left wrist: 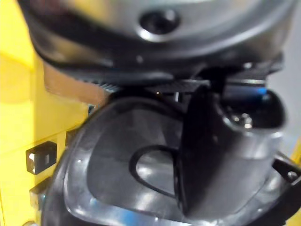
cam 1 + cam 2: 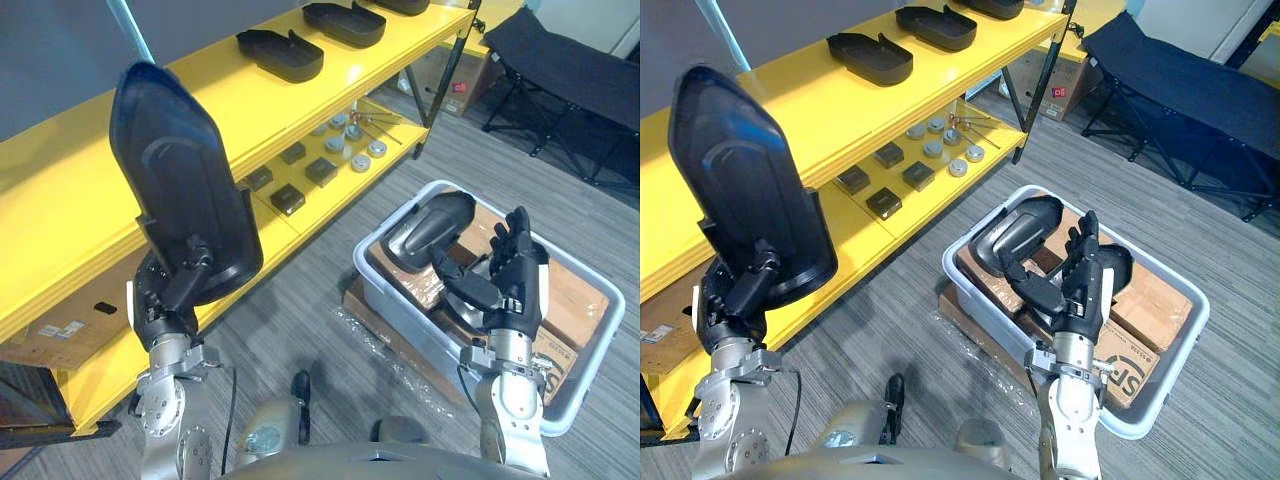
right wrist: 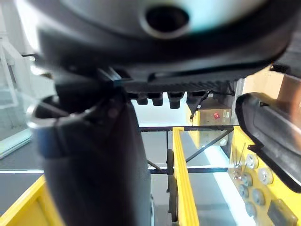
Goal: Walk over and take three plastic housings, then place them on the shelf
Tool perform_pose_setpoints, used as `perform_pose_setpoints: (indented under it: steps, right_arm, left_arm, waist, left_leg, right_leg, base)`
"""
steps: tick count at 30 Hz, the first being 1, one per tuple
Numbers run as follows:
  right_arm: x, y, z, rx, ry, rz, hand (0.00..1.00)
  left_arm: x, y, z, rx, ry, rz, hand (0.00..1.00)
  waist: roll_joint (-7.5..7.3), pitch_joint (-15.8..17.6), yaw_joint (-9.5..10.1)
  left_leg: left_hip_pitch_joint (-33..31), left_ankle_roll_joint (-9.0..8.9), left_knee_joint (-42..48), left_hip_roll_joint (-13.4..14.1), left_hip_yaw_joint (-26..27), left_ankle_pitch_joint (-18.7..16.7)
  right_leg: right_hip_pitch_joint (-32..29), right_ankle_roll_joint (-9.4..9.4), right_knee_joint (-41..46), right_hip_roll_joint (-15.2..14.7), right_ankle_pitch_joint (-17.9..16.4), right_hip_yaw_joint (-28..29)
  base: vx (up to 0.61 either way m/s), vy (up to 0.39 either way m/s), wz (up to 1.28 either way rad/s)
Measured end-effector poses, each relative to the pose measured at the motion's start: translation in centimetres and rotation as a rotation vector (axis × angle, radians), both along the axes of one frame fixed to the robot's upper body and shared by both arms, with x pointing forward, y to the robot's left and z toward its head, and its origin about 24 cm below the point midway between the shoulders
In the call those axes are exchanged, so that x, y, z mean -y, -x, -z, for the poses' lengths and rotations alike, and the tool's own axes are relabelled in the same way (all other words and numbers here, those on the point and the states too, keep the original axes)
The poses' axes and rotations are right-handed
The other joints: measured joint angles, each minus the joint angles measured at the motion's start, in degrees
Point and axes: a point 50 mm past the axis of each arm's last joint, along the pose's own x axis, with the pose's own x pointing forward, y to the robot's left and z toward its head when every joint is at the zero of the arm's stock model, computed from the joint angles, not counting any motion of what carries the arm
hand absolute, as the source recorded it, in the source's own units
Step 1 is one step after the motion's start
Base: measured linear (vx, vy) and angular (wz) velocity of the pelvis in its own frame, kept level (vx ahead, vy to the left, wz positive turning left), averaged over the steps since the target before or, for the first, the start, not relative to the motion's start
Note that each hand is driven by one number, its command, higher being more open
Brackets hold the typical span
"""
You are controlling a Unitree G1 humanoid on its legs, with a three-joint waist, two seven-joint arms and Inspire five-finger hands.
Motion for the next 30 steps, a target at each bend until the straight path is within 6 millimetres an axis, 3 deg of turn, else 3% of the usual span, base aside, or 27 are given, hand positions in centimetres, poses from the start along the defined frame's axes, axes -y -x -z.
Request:
perform_pose_setpoints:
  steps: [1,2,3,4,5,6,7,9,10,13,15,17,18,19,20,21,22,23,24,25,26,28,29,30]
  right_arm:
    - [-0.1,0.0,0.0,0.005,-0.006,0.007,1.00]
    - [0.2,0.2,0.0,0.009,-0.014,0.040,1.00]
    - [0.4,0.2,0.0,0.013,-0.005,0.055,1.00]
    - [0.4,0.1,-0.1,0.014,0.006,0.057,1.00]
    - [0.2,0.1,0.0,0.007,0.021,0.064,1.00]
    - [0.0,0.1,0.0,0.004,0.027,0.067,1.00]
    - [-0.1,0.1,0.0,0.005,0.032,0.066,1.00]
    - [-0.3,-0.3,-0.4,0.020,0.064,0.052,1.00]
    - [-0.3,-0.5,-0.6,0.032,0.067,0.049,1.00]
    - [0.4,-0.8,-2.2,0.111,0.114,0.047,1.00]
    - [1.0,-0.5,-3.6,0.179,0.152,0.061,1.00]
    - [1.2,0.1,-4.9,0.241,0.171,0.060,1.00]
    - [1.1,0.4,-5.7,0.281,0.180,0.051,1.00]
    - [0.9,0.5,-6.8,0.326,0.200,0.035,1.00]
    - [0.9,0.5,-7.0,0.335,0.207,0.029,1.00]
    - [0.7,0.2,-7.7,0.369,0.229,0.007,1.00]
    - [0.7,0.2,-7.9,0.381,0.238,0.011,1.00]
    - [0.7,-0.1,-8.2,0.404,0.222,0.030,1.00]
    - [0.7,-0.4,-8.4,0.417,0.215,0.035,1.00]
    - [0.7,-0.6,-8.6,0.429,0.220,0.033,1.00]
    - [0.6,-0.8,-8.5,0.425,0.223,0.017,1.00]
    - [0.8,-0.7,-8.5,0.420,0.236,0.021,1.00]
    - [1.4,-0.6,-8.6,0.418,0.256,0.037,1.00]
    - [2.2,-0.4,-8.9,0.425,0.283,0.067,1.00]
  left_arm:
    - [-0.1,0.0,-0.2,0.005,-0.006,-0.006,0.00]
    - [-0.4,0.2,-0.6,0.014,-0.034,-0.015,0.00]
    - [-0.9,0.5,-1.0,0.022,-0.073,-0.044,0.00]
    - [-1.3,0.5,-1.2,0.023,-0.093,-0.061,0.00]
    - [-1.8,0.7,-1.4,0.024,-0.116,-0.081,0.00]
    - [-2.0,0.8,-1.7,0.030,-0.128,-0.083,0.00]
    - [-2.0,0.8,-2.0,0.042,-0.138,-0.083,0.00]
    - [-2.2,0.9,-2.4,0.057,-0.146,-0.092,0.00]
    - [-2.2,0.9,-2.4,0.058,-0.147,-0.093,0.00]
    - [-1.6,0.6,-2.5,0.068,-0.137,-0.062,0.00]
    - [-0.8,0.2,-2.4,0.073,-0.125,-0.020,0.00]
    - [-0.1,-0.1,-2.4,0.077,-0.115,0.013,0.00]
    - [0.3,-0.2,-2.4,0.081,-0.112,0.033,0.00]
    - [0.6,-0.3,-2.5,0.093,-0.105,0.043,0.00]
    - [0.6,-0.2,-2.5,0.093,-0.099,0.042,0.00]
    - [0.8,-0.3,-2.6,0.103,-0.091,0.040,0.00]
    - [0.9,-0.4,-2.8,0.112,-0.096,0.052,0.00]
    - [0.9,-0.7,-3.5,0.141,-0.125,0.083,0.00]
    - [1.0,-0.7,-3.8,0.158,-0.134,0.099,0.00]
    - [1.1,-0.7,-3.8,0.163,-0.130,0.101,0.00]
    - [1.1,-0.5,-3.4,0.146,-0.120,0.093,0.00]
    - [0.9,-0.3,-2.9,0.128,-0.115,0.084,0.00]
    - [0.8,-0.5,-2.7,0.121,-0.114,0.083,0.00]
    - [0.9,-1.0,-2.8,0.133,-0.122,0.095,0.00]
  waist:
    - [-0.67,0.3,0.04]
    - [-0.55,0.3,0.22]
    - [0.92,-0.2,0.24]
    - [1.05,-0.3,0.64]
    - [1.30,-0.6,0.71]
    - [1.51,-0.7,0.13]
    - [1.53,-0.8,0.23]
    - [1.76,-0.8,1.63]
    - [1.79,-0.8,1.81]
    - [2.43,-0.9,1.61]
    - [1.96,-1.3,1.28]
    - [1.39,-2.0,0.20]
    - [0.55,-3.0,0.03]
    - [-0.19,-4.3,0.44]
    - [0.22,-4.5,0.70]
    - [0.77,-4.8,1.26]
    - [0.34,-4.8,1.53]
    - [-0.11,-4.8,1.94]
    - [0.07,-4.8,1.78]
    - [0.70,-4.8,1.76]
    - [0.25,-4.6,2.56]
    - [0.64,-4.1,1.67]
    - [0.93,-3.9,1.30]
    - [-0.81,-2.6,0.58]
  left_leg:
    - [-0.5,0.77,1.8,-0.6,0.5,-0.9]
    - [-1.5,2.01,8.9,-0.8,1.5,-4.6]
    - [-0.8,1.92,11.7,0.3,1.4,-9.6]
    - [-1.2,2.32,12.4,-0.2,1.1,-10.5]
    - [-0.3,3.14,11.9,-1.2,-0.6,-10.7]
    - [0.4,3.84,10.9,-1.4,-1.9,-10.4]
    - [1.2,5.02,10.2,-1.6,-3.2,-10.2]
    - [4.6,4.81,8.0,-1.5,-4.9,-9.9]
    - [5.7,4.76,7.2,-1.5,-5.2,-10.0]
    - [9.4,4.62,5.8,-1.8,-7.0,-9.9]
    - [12.0,4.45,4.8,-3.3,-9.1,-10.0]
    - [13.9,3.10,4.8,-4.3,-10.3,-10.7]
    - [15.1,1.66,4.9,-4.9,-10.3,-11.6]
    - [16.4,-0.86,5.9,-5.2,-9.2,-13.2]
    - [16.4,-1.41,6.7,-4.9,-8.9,-13.6]
    - [13.1,-3.42,13.8,-4.0,-7.8,-14.3]
    - [11.4,-1.62,16.1,-2.9,-6.3,-15.5]
    - [9.4,-0.41,16.6,0.9,-5.1,-17.4]
    - [9.4,-2.93,10.7,6.5,-4.5,-17.0]
    - [9.9,-4.11,7.0,9.3,-3.4,-15.7]
    - [12.2,-3.61,5.7,8.9,-1.1,-14.6]
    - [12.1,-4.29,9.1,8.4,-0.3,-15.0]
    - [11.7,-5.57,11.8,8.4,1.6,-15.2]
    - [8.8,-7.07,17.1,7.7,2.9,-14.8]
  right_leg:
    - [0.4,0.04,0.1,-0.7,-0.6,-0.9]
    - [1.9,-0.62,0.6,-1.4,-1.7,-2.9]
    - [1.4,-3.73,6.7,-1.1,-2.9,-3.2]
    - [-1.3,-4.83,13.1,-1.8,-2.3,-1.7]
    - [-6.7,-9.05,23.5,-2.3,1.9,1.4]
    - [-9.7,-9.25,28.4,-2.0,3.8,2.9]
    - [-11.6,-8.01,30.0,-1.1,2.6,3.8]
    - [-14.4,-5.78,24.6,1.7,0.1,3.8]
    - [-14.8,-5.68,22.1,2.6,0.1,3.8]
    - [-17.8,-2.34,10.7,6.8,2.4,6.3]
    - [-19.0,-0.40,6.9,7.6,4.0,9.3]
    - [-19.1,-1.31,5.4,7.6,7.6,10.3]
    - [-18.5,-2.77,4.0,7.9,12.1,10.2]
    - [-16.9,-4.50,2.2,7.9,16.1,8.3]
    - [-16.2,-4.45,1.7,8.0,16.1,8.1]
    - [-13.6,-4.59,-1.9,8.1,16.5,8.1]
    - [-12.5,-4.26,-3.6,8.2,16.7,8.0]
    - [-11.4,-4.21,-5.2,8.3,16.7,7.6]
    - [-11.2,-4.13,-5.0,8.9,16.6,6.4]
    - [-11.0,-3.89,-4.9,9.5,16.3,6.0]
    - [-10.0,-3.20,-5.0,8.9,15.5,6.4]
    - [-7.3,-2.71,-6.0,8.5,14.5,5.7]
    - [-5.5,-2.59,-7.1,8.0,14.7,5.2]
    - [-3.7,-2.18,-8.1,4.9,14.6,4.5]
  base:
    - [0.05,0.141,0.58]
    - [0.13,0.153,0.61]
    - [0.19,0.190,0.51]
    - [0.22,0.235,0.47]
    - [0.18,0.204,0.61]
    - [0.17,0.159,0.77]
    - [0.28,0.109,0.66]
    - [0.35,0.110,0.38]
    - [0.30,0.082,0.32]
    - [0.28,0.068,0.50]
    - [0.39,0.037,0.83]
    - [0.36,-0.015,0.87]
    - [0.46,-0.070,0.69]
    - [0.39,-0.066,0.47]
    - [0.39,-0.008,0.22]
    - [0.20,0.052,0.11]
    - [0.29,0.035,0.29]
    - [0.20,-0.065,0.32]
    - [0.17,-0.082,0.30]
    - [0.15,-0.004,-0.04]
    - [0.13,0.054,-0.06]
    - [0.10,0.063,0.08]
    - [0.07,0.181,0.34]
    - [0.06,0.217,0.46]
